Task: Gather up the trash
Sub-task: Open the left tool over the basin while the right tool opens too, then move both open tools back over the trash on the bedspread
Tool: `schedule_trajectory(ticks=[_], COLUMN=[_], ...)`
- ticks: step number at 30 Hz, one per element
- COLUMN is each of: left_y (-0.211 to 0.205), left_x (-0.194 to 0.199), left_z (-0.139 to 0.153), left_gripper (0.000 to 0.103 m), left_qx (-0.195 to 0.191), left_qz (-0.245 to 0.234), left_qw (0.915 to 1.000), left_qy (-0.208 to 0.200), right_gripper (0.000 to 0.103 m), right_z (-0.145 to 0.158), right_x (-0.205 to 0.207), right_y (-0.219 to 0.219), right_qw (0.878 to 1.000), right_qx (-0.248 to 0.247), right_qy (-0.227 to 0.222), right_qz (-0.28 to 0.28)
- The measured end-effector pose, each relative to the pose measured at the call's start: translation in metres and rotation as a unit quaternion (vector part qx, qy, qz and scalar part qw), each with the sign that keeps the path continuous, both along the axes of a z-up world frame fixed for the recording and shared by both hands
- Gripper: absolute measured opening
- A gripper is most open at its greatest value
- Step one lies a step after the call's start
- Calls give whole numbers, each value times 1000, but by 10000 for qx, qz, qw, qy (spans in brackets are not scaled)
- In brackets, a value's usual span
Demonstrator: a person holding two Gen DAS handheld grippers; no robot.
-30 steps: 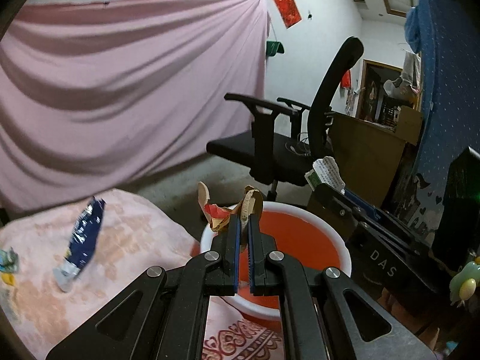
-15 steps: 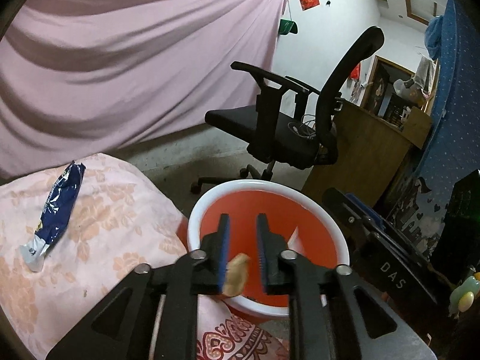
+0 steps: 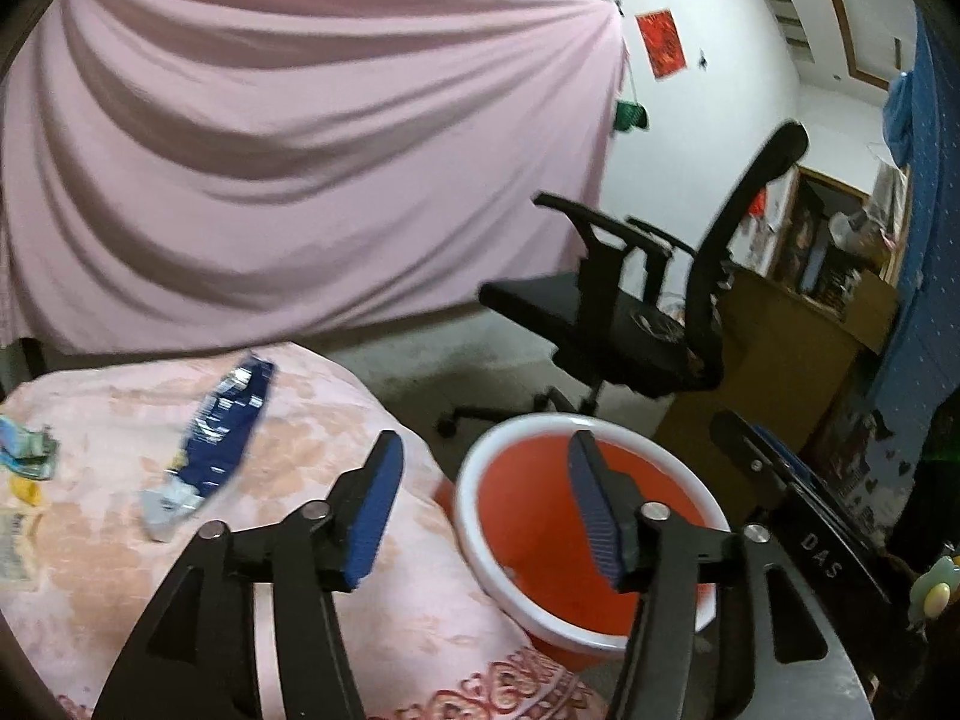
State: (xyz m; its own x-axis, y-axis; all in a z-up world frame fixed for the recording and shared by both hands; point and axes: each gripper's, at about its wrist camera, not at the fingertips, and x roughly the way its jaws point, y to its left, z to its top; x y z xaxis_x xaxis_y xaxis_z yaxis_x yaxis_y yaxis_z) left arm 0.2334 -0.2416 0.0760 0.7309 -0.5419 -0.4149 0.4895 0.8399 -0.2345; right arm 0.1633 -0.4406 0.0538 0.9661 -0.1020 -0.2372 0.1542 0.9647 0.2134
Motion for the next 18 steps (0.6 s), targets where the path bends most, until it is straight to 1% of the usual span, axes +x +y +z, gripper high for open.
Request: schedule_trajectory(ticks=[1, 2, 4, 6, 8, 9, 10, 11, 13, 18], left_y=[3, 9, 18, 32, 44, 50, 55, 61, 72, 99], left_x=[-1, -3, -7, -13, -19, -22, -23, -25, -31, -44], left_z=[1, 3, 4, 5, 7, 6, 7, 7, 7, 7], left_gripper=[56, 59, 68, 92, 98, 100, 100, 100, 100, 100], left_qx=[-13, -33, -53, -92, -148, -159, -151, -131, -90, -58], left_qz=[62, 153, 297, 545, 820, 919, 1008, 1123, 1332, 1654], left_qw=[10000, 9998, 9994, 9978, 9949, 9936, 9926, 9911, 9879, 9813], left_qy=[-38, -93, -193, -361, -570, -631, -662, -698, -787, -986], right_gripper=[67, 73, 75, 80, 87, 88, 94, 103, 103, 103], right_z=[1, 3, 7, 10, 13, 15, 15, 17, 18, 24], right_x=[-1, -3, -5, -7, -9, -10, -11, -11, -13, -18], right_y=[2, 4, 8, 13, 20, 24, 26, 31, 38, 59], right_qw=[10000, 9999, 9996, 9991, 9983, 9978, 9975, 9970, 9959, 9921], right_qx=[-21, -38, -79, -134, -197, -232, -255, -289, -340, -530], right_qy=[-65, -134, -282, -391, -527, -583, -617, -672, -769, -1004], right_qz=[6, 14, 59, 105, 175, 208, 231, 269, 340, 540])
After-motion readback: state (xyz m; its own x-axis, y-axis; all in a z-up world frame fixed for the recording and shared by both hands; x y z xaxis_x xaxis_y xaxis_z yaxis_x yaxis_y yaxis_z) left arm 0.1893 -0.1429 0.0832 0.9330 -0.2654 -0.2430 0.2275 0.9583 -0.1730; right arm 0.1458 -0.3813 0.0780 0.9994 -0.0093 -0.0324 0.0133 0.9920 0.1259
